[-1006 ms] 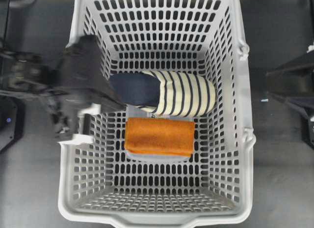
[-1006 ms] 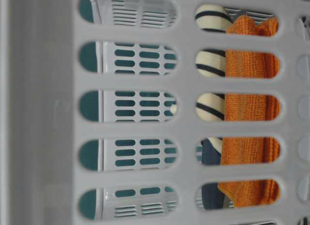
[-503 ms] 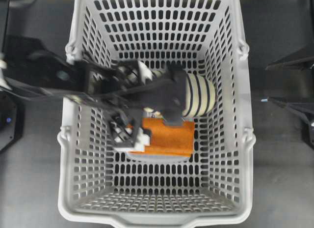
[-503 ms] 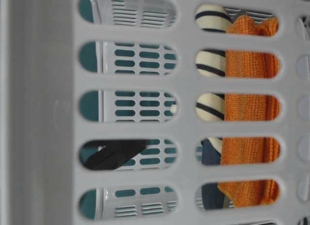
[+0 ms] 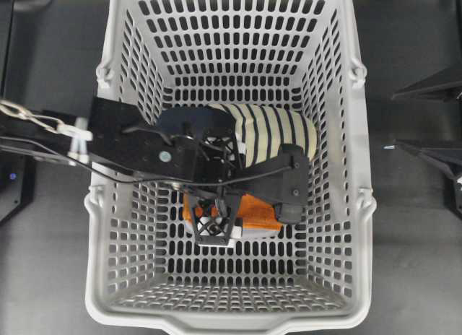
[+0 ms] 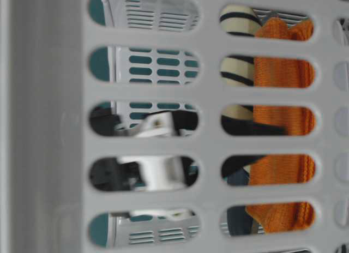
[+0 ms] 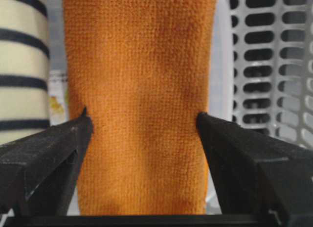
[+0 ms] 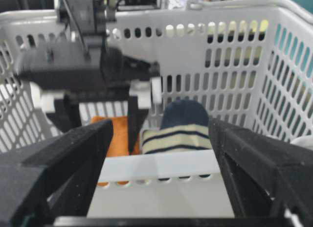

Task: Pick up the orange cloth from the shopping basket with the left arm.

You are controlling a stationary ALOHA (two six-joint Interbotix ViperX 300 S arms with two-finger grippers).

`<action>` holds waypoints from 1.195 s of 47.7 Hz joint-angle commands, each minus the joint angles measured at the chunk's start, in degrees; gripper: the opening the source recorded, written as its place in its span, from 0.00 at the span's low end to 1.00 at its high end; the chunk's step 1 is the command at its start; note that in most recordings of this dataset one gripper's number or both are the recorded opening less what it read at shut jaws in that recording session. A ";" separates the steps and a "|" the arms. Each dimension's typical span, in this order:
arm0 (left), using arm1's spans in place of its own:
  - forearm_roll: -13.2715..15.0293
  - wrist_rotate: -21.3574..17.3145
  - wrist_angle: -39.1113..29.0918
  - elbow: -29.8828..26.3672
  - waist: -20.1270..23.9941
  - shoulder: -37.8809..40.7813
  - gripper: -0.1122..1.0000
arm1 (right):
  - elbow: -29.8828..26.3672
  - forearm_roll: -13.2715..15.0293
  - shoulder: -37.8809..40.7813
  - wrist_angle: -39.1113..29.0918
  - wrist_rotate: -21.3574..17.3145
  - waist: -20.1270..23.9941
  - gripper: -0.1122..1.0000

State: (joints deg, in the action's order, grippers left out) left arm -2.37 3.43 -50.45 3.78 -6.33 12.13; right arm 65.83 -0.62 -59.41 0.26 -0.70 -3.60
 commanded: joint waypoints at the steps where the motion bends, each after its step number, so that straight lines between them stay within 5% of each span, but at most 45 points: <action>1: -0.09 -0.09 0.53 0.00 -0.09 0.70 0.86 | -0.53 -0.09 0.35 0.44 0.00 -0.26 0.78; 15: -0.09 0.44 1.32 1.14 -0.09 0.97 0.80 | -0.09 -0.09 0.26 0.44 -0.09 -0.35 0.78; 29: -0.18 -0.88 0.35 -0.79 -0.09 -1.93 0.22 | 0.00 -0.18 0.09 0.09 -0.09 -0.35 0.78; 39: -0.09 -0.88 -7.47 -7.82 -0.09 -5.71 0.21 | 0.00 -0.18 0.00 0.09 -0.09 -0.44 0.77; 57: -0.18 -0.79 -31.20 -30.85 -0.09 -6.94 0.21 | 0.18 -0.18 0.00 0.09 -0.09 -0.79 0.77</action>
State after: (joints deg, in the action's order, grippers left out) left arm -2.37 2.55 -78.22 -22.15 -6.24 6.33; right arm 66.45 -0.53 -59.68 0.09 -0.70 -4.22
